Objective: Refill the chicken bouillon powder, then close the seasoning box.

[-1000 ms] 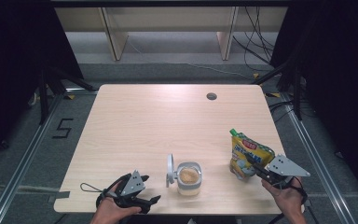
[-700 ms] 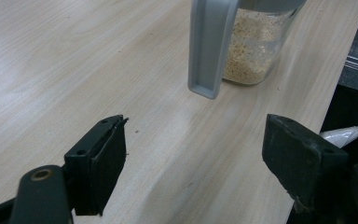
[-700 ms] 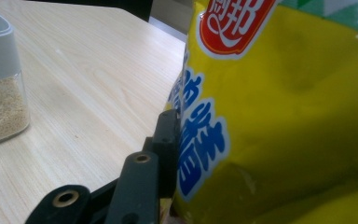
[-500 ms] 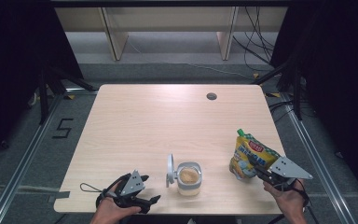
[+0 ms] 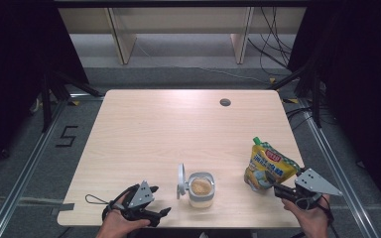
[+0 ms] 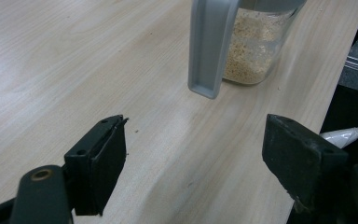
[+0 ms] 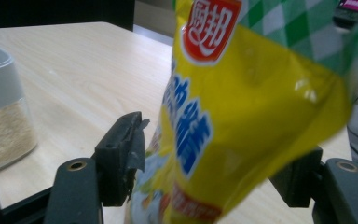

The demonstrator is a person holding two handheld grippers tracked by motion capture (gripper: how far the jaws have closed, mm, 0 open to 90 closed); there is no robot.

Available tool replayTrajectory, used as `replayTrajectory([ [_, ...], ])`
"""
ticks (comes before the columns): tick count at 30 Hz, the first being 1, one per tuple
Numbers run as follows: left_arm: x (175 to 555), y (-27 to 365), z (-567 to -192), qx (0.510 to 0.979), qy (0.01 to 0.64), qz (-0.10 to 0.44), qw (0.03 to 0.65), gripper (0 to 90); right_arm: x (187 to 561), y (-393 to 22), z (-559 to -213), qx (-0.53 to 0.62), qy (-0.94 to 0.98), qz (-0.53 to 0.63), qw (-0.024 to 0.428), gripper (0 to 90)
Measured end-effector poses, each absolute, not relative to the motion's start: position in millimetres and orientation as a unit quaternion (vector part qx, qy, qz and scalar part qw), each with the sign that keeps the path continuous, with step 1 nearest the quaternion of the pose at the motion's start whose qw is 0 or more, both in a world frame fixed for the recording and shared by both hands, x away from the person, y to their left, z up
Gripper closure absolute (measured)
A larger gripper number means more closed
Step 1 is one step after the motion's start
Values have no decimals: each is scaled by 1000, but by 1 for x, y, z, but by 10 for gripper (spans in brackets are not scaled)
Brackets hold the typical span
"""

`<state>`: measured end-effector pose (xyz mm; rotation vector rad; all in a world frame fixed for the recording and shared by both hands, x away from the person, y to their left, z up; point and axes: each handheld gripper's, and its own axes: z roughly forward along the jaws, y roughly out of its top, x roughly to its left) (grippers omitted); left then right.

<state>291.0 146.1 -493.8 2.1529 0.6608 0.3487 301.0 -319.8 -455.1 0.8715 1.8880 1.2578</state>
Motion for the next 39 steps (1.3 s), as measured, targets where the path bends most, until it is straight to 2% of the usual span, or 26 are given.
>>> replayTrajectory([
  [3,290,144,-495,849,272,135,433,214,293,-320,-457,370,721,488,324,311],
  [4,290,145,-495,849,273,138,431,214,292,-323,-457,370,718,485,334,294],
  [9,292,147,-493,856,269,140,418,214,278,-321,-464,417,720,467,298,232],
  [15,292,150,-496,852,279,140,420,214,271,-324,-467,432,724,460,280,198],
  [17,291,152,-496,852,280,142,419,214,270,-325,-469,429,727,451,290,198],
  [19,291,152,-495,848,285,142,423,214,266,-324,-471,444,730,446,267,198],
  [23,291,152,-496,848,285,141,423,214,264,-325,-473,440,733,440,274,198],
  [24,291,152,-496,849,285,142,422,213,260,-321,-473,463,727,439,254,198],
  [25,291,152,-496,847,287,142,424,213,260,-324,-474,445,736,430,273,197],
  [28,291,154,-496,850,286,146,417,213,258,-323,-475,443,741,425,273,196],
  [29,291,154,-495,848,289,144,420,213,255,-320,-475,450,741,427,256,196],
  [31,292,154,-496,846,291,146,423,214,254,-320,-475,445,745,423,260,196],
  [32,294,157,-495,856,277,149,411,213,252,-318,-476,457,742,423,247,196],
  [34,294,157,-497,851,292,145,411,217,254,-319,-477,445,749,424,247,197],
  [36,295,157,-497,853,290,143,410,255,253,-319,-477,444,751,423,242,200],
  [38,294,157,-497,852,286,148,412,360,251,-319,-476,442,756,413,252,207],
  [39,293,158,-495,856,281,146,409,360,251,-319,-476,442,756,413,252,207],
])
